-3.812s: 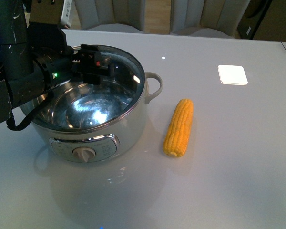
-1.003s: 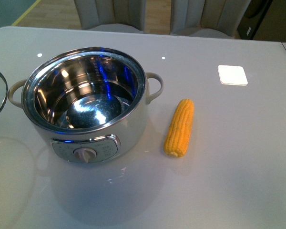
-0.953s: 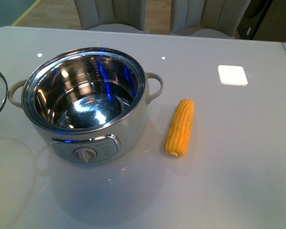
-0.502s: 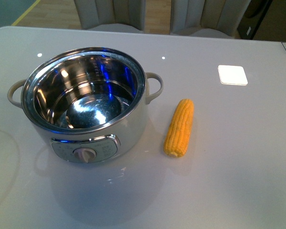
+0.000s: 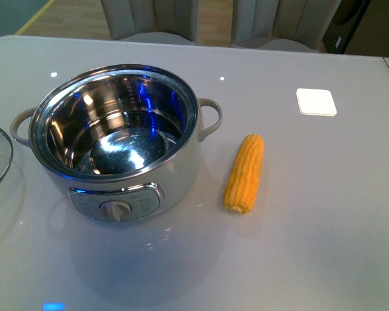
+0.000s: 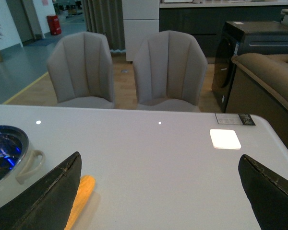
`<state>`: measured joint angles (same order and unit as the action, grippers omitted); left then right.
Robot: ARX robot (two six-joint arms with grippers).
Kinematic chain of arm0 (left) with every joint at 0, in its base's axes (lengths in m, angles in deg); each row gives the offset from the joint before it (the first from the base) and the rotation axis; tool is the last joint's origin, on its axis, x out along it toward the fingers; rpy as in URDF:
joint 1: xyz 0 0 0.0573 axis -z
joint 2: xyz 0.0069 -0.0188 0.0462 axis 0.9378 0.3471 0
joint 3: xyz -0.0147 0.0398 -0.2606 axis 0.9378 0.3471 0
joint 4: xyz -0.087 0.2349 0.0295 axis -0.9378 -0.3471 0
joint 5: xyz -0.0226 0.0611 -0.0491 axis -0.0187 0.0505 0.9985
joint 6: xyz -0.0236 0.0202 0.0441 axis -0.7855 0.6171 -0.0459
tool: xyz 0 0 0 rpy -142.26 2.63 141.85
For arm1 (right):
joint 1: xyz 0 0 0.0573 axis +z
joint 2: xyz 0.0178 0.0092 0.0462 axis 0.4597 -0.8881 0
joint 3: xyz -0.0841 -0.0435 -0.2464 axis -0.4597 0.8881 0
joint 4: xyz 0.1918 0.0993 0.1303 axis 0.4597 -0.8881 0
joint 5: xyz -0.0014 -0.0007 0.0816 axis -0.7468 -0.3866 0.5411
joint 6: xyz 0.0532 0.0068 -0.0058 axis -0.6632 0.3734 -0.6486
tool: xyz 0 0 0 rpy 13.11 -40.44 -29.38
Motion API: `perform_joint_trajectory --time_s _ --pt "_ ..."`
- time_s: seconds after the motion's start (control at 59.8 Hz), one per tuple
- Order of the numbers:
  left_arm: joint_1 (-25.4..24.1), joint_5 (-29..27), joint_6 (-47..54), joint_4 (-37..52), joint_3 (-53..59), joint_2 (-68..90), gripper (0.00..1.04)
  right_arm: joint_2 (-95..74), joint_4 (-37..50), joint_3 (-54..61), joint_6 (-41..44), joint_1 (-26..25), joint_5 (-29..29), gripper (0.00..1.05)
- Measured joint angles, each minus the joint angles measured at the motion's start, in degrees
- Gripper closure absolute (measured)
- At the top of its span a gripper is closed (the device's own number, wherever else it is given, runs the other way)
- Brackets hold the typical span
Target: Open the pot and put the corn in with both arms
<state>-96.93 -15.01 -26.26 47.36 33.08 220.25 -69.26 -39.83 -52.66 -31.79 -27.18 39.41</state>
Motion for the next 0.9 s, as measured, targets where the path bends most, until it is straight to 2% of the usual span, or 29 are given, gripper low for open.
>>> perform_joint_trajectory --time_s 0.368,0.903 --pt "0.85 2.43 -4.61 4.5 -2.67 6.88 0.63 0.0 0.0 0.0 0.0 0.0 0.0 0.09" --pt "1.75 1.9 -1.01 6.86 -5.55 11.98 0.63 0.0 0.0 0.0 0.0 0.0 0.0 0.09"
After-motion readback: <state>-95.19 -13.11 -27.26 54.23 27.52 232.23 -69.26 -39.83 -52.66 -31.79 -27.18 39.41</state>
